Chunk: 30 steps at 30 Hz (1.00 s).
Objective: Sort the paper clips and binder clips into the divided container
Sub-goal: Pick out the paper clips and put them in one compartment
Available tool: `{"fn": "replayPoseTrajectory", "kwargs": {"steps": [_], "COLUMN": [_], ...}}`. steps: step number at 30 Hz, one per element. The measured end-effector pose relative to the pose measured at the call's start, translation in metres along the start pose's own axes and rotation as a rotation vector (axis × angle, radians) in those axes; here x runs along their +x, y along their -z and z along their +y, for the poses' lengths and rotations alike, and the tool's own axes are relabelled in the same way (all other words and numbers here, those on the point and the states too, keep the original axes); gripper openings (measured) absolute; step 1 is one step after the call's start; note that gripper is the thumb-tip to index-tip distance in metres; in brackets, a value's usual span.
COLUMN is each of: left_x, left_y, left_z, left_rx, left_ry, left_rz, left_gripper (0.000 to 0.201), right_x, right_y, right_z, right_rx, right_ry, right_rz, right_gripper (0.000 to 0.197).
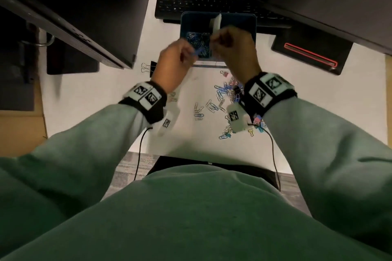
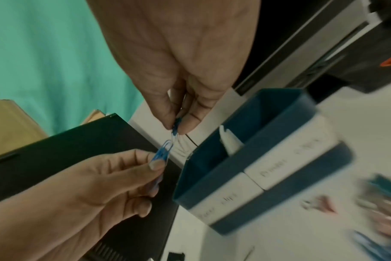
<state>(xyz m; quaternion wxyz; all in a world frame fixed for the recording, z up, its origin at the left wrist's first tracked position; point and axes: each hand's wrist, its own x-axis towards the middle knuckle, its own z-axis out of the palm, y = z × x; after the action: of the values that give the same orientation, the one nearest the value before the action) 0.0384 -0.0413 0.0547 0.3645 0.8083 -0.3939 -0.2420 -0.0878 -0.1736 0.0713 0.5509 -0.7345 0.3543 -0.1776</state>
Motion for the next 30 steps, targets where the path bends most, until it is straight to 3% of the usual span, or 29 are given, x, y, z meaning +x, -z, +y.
{"fn": "replayPoseTrajectory", "kwargs": {"steps": [3, 5, 9, 12, 15, 18, 21, 24, 30], "left_x": [0.034, 0.042, 0.007, -0.042, -0.079, -0.085, -0.074, -0.066, -0.060], "left_y": [0.005, 0.001, -0.010, -0.025, -0.048, -0.068, -0.078, -0.083, -0.084], "left_z": [0.009, 0.008, -0.004, -0.028, -0.049, -0.051, -0.042, -0.039, -0.043], "left_rx": [0.069, 0.142, 0.188, 0.231, 0.376, 0.425, 0.406, 0.460, 0.412], "left_ry": [0.054, 0.074, 0.042, 0.100, 0.166, 0.103, 0.026, -0.042, -0.042], "left_rz": [0.055, 0.031, 0.051, -0.178, -0.468, -0.522, -0.478, -0.440, -0.445], "left_gripper": [0.011, 0.015, 0.024, 0.036, 0.063, 0.058, 0.036, 0.022, 0.016], "right_x": [0.038, 0.047, 0.014, -0.032, -0.065, -0.072, -0.071, -0.071, -0.065], "right_y": [-0.016, -0.023, -0.012, -0.001, -0.001, -0.012, -0.021, -0.024, -0.020], "right_z": [-0.008, -0.002, 0.019, 0.051, 0.081, 0.096, 0.103, 0.104, 0.112], "right_rx": [-0.078, -0.209, -0.389, -0.559, -0.893, -1.095, -1.086, -1.019, -0.767], "right_ry": [0.034, 0.023, 0.126, 0.153, 0.050, 0.066, 0.163, 0.151, -0.027], "right_rz": [0.059, -0.002, -0.020, -0.145, -0.372, -0.448, -0.395, -0.402, -0.415], "right_gripper": [0.011, 0.012, 0.016, 0.016, 0.049, 0.067, 0.038, 0.011, 0.010]}}
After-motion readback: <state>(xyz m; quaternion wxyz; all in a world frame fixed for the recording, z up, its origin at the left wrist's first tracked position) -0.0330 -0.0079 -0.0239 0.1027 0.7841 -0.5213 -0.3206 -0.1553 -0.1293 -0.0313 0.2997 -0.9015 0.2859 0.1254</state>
